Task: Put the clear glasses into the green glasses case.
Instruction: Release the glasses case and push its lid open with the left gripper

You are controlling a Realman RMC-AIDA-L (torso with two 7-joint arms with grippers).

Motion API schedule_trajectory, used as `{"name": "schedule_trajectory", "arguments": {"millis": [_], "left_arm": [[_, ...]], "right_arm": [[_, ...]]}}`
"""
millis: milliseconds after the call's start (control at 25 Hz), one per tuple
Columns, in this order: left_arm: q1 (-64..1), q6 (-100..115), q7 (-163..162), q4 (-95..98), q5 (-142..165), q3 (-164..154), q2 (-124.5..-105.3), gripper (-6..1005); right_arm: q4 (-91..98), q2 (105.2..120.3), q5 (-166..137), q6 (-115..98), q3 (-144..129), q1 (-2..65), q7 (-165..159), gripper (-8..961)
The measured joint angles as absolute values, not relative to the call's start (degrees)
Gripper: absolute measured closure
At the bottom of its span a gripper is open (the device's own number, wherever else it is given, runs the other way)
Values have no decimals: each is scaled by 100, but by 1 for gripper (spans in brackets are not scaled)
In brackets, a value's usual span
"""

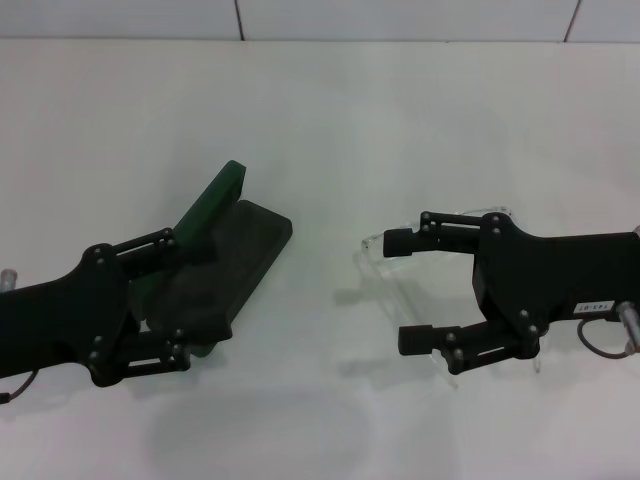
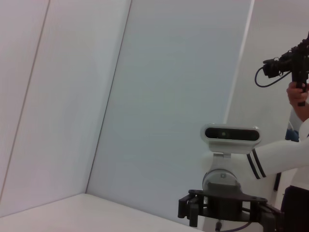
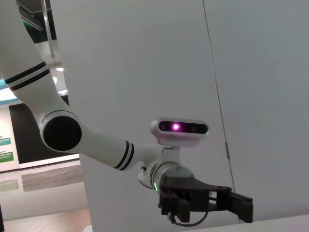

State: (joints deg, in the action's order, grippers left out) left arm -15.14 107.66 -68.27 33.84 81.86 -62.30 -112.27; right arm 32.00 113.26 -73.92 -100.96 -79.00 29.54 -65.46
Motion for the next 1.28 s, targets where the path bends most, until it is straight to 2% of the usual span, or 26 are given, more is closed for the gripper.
{"name": "schedule_trajectory", "arguments": {"millis": [640, 760, 880, 960, 1040, 1120, 1280], "left_arm": [[-1579, 10780, -7415, 3422, 8043, -5787, -11257, 197], [-1713, 10756, -8583, 3818, 8066, -5294, -11268, 200], [-1775, 10498, -9661, 4675, 8406, -5136, -11274, 205], [-1784, 10157, -10442, 5456, 8805, -5065, -11340, 208], [-1828, 9750, -11272, 6266, 9459, -5032, -11441, 211], [-1918, 9466, -12026, 6892, 10177, -5022, -11520, 214], [-2176, 9328, -13134, 7674, 11635, -5103, -11677, 219]], "right_arm": [[3229, 11364, -7394, -10082, -7725, 2862, -6465, 75], [3334, 11289, -7454, -10047, -7629, 2822, -6481, 75], [3511, 11142, -7577, -9920, -7260, 2715, -6602, 76], [3796, 11036, -7829, -9873, -6749, 2570, -6867, 77], [4247, 10993, -8442, -9826, -6163, 2450, -7313, 78], [4615, 11013, -9058, -9775, -5710, 2391, -7645, 80], [5306, 11226, -9900, -9726, -4851, 2185, -7872, 82]]}}
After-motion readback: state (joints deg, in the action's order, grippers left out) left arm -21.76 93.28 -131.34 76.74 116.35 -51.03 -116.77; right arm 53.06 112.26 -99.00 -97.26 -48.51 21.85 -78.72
